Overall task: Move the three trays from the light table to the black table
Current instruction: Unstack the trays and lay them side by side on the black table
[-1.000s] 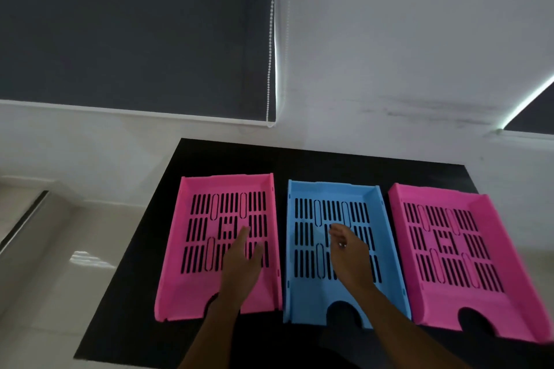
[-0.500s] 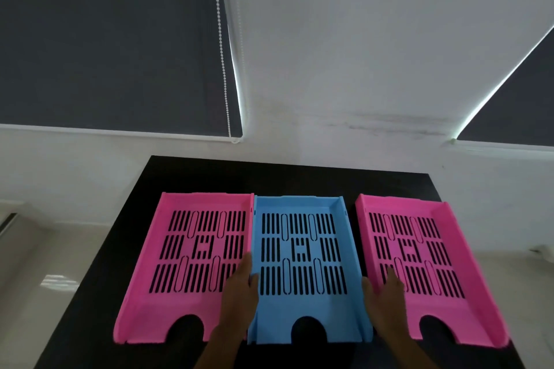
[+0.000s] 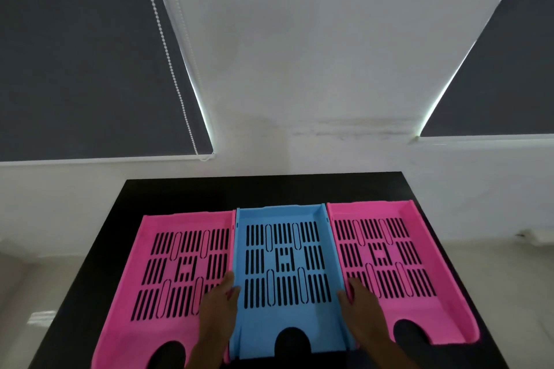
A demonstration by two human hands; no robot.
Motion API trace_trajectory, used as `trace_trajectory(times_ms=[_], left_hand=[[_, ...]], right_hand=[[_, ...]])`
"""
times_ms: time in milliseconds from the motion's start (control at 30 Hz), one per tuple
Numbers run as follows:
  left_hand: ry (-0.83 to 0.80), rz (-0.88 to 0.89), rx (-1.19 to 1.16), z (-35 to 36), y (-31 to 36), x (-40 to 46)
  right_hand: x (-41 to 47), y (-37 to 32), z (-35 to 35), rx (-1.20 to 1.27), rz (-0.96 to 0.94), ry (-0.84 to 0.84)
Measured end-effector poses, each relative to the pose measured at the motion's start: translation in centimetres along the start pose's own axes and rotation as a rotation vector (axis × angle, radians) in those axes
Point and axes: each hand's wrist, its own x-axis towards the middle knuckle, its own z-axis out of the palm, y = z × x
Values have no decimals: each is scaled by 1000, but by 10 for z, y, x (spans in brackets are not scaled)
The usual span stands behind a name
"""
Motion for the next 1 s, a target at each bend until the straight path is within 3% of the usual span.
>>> trace_trajectory(times_ms=[633, 833, 1000], left_hand=[[25, 37, 67, 2, -2, 2], [-58, 101, 158, 11, -11, -4], [-47, 81, 149, 18, -6, -5]], right_hand=[[-8, -4, -4, -74, -35, -11], [-4, 4, -1, -55, -98, -58], [-4, 2, 4, -53, -94, 7]])
